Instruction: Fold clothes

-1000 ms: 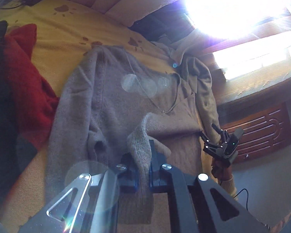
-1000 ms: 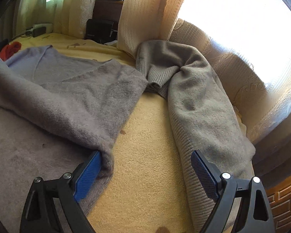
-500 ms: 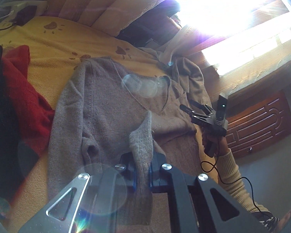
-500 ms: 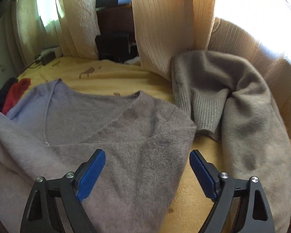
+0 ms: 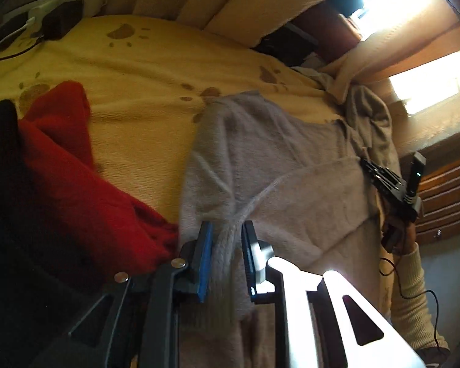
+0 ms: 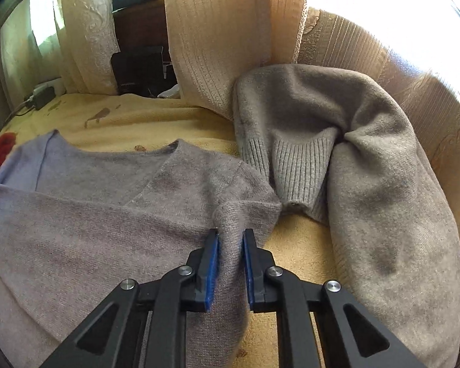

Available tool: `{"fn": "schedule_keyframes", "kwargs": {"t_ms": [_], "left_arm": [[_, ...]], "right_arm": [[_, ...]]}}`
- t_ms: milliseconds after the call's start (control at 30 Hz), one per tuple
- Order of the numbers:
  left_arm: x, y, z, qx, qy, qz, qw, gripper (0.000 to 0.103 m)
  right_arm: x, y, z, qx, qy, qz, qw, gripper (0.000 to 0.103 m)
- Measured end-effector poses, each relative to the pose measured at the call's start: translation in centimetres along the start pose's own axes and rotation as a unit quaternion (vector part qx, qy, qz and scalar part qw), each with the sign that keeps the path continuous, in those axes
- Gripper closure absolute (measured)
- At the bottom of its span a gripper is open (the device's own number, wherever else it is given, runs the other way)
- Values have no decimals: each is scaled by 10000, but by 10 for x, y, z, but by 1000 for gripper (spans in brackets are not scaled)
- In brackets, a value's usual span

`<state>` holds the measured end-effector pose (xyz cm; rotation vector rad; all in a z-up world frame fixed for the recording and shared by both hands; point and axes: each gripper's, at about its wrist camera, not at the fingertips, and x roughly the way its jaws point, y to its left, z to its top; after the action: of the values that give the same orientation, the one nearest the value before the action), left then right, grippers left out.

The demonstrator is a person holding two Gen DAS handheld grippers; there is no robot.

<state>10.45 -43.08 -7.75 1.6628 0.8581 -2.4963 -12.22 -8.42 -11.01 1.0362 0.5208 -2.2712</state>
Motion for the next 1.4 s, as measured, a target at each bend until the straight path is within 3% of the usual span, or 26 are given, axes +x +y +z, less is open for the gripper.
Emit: {"fn": "schedule_keyframes", "kwargs": {"t_ms": [67, 133, 200, 300, 367, 500, 667, 733, 867, 967, 1000, 1100, 1200, 1333, 1400], "left_arm": [[-5, 0, -2, -8, -121, 13, 9999, 79], [-12, -2, -5, 11, -253, -24, 9997, 79], [-18, -5, -8, 30, -385, -62, 9992, 76], [-23, -17, -13, 145, -517, -173, 9984, 64], [-14, -45, -18, 423, -425, -374, 9975, 55], [14, -84, -21, 828, -146, -482, 9953, 53], [43, -75, -17, 765, 125, -125, 9969, 54], [41, -65, -14, 580, 114, -329, 9977, 53], [19, -54, -14, 327, -193, -249, 9990, 53], [-1, -51, -21, 230, -415, -365, 9982, 49], [-7, -49, -26, 216, -464, -400, 9979, 48], [-28, -44, -45, 152, -582, -518, 9968, 46], [-50, -29, -83, -75, -753, -697, 9947, 45], [-90, -4, -148, -442, -1111, -825, 9894, 45], [-112, 10, -182, -589, -1338, -806, 9860, 45]], "right_arm": [[-5, -5, -1, 120, -74, -69, 9999, 56], [-10, -11, -2, 239, -148, -138, 9995, 47], [-19, -18, 0, 464, -313, -175, 9983, 47], [-29, -25, 11, 643, -485, -239, 9965, 47], [-25, -22, 22, 501, -417, -324, 9974, 47], [-12, -16, 29, 331, -51, 69, 9994, 47], [11, -30, 13, 76, 278, -752, 9968, 47], [7, -42, 7, 307, 210, -507, 9980, 47], [-24, -33, 1, 223, -170, -608, 9978, 47], [-59, -15, -11, 142, -573, 60, 9982, 47], [-67, -7, -16, 93, -600, 351, 9975, 47], [-57, 22, -31, -39, -130, 1007, 9948, 47], [-46, 34, -52, -391, -31, 813, 9959, 45], [-50, 40, -51, -442, 32, 454, 9980, 40], [-65, 53, -51, -599, -176, 493, 9968, 40]]}}
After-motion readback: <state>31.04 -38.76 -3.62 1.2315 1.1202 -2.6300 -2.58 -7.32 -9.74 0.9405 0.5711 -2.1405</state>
